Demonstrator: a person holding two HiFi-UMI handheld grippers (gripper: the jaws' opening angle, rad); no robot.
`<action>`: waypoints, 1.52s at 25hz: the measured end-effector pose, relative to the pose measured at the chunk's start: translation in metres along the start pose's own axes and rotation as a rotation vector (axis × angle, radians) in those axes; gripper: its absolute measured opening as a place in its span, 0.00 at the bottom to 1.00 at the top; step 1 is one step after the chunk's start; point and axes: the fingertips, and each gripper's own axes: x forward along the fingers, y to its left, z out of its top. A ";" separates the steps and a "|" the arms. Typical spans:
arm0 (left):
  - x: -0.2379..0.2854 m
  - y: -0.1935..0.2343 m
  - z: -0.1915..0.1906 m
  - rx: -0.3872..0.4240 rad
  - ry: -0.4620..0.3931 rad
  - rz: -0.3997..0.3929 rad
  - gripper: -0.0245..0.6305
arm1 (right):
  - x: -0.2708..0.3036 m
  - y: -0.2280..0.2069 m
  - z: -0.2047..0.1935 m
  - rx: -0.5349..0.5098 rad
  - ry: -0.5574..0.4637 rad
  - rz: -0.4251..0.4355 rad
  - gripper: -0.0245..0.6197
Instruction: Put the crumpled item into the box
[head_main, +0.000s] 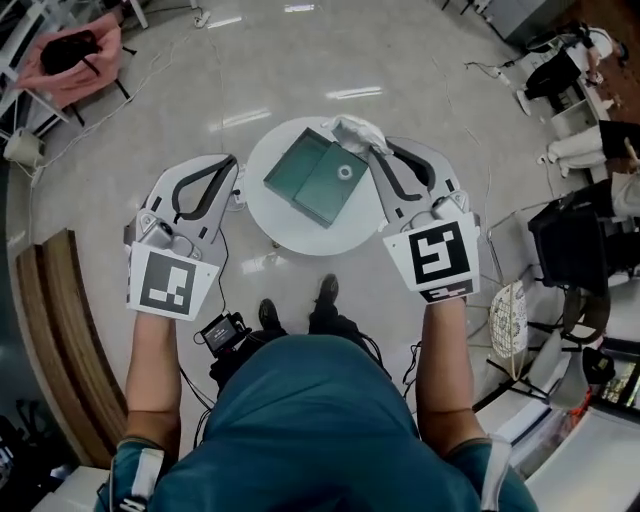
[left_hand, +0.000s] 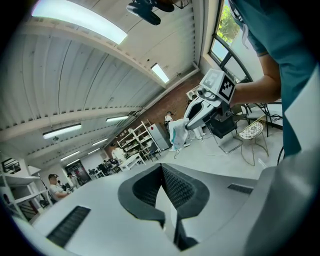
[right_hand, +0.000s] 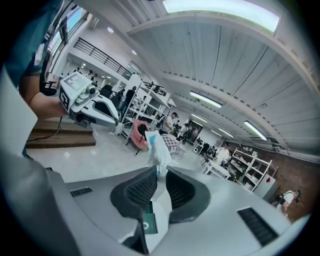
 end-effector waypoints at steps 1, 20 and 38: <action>0.004 0.002 -0.001 -0.005 0.014 0.014 0.07 | 0.006 -0.004 0.000 -0.005 -0.010 0.018 0.15; 0.082 -0.027 0.009 -0.052 0.187 0.159 0.07 | 0.057 -0.061 -0.053 -0.046 -0.120 0.246 0.15; 0.120 0.000 -0.085 -0.131 0.194 0.089 0.07 | 0.143 -0.022 -0.074 -0.023 -0.034 0.301 0.15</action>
